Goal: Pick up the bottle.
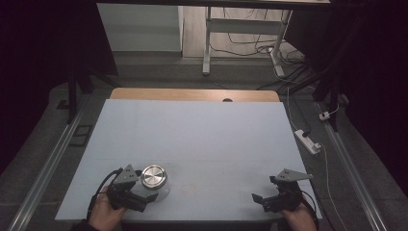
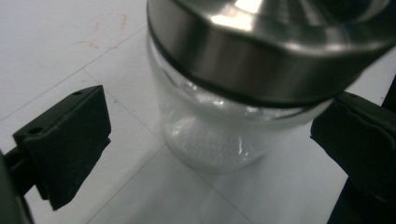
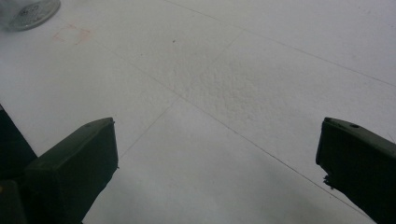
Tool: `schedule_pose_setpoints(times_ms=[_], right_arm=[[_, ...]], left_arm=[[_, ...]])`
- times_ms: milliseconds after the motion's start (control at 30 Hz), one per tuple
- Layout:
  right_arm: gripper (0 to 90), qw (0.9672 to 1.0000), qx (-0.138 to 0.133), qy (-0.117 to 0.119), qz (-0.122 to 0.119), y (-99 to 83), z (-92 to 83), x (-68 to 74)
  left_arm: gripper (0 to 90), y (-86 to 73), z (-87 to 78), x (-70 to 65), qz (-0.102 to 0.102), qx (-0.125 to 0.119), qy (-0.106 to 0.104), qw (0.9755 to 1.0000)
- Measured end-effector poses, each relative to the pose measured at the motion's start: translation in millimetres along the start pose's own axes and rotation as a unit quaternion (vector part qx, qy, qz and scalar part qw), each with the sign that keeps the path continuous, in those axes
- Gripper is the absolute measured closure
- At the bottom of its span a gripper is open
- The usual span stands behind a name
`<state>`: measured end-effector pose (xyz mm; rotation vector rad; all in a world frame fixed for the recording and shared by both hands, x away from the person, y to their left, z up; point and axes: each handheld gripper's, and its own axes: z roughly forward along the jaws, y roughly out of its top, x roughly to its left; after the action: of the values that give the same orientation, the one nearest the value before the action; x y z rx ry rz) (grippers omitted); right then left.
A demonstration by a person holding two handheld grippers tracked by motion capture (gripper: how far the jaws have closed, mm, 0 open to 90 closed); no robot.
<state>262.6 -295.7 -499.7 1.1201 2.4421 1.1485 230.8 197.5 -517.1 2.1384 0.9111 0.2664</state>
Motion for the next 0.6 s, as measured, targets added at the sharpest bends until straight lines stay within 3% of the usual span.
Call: schedule_pose_setpoints(times_ms=[267, 600], right_arm=[[0.0, 1.0, 0.001, 0.001, -0.003, 0.1, 0.1, 0.3], [0.0, 1.0, 0.004, 0.002, -0.006, 0.2, 0.6, 0.6]], left_arm=[[0.0, 9.9, 11.8, 1.8, 0.009, 0.01, -0.011, 0.9998], [0.8, 14.9, 15.0, 2.2, 0.029, 0.009, -0.022, 0.9993]])
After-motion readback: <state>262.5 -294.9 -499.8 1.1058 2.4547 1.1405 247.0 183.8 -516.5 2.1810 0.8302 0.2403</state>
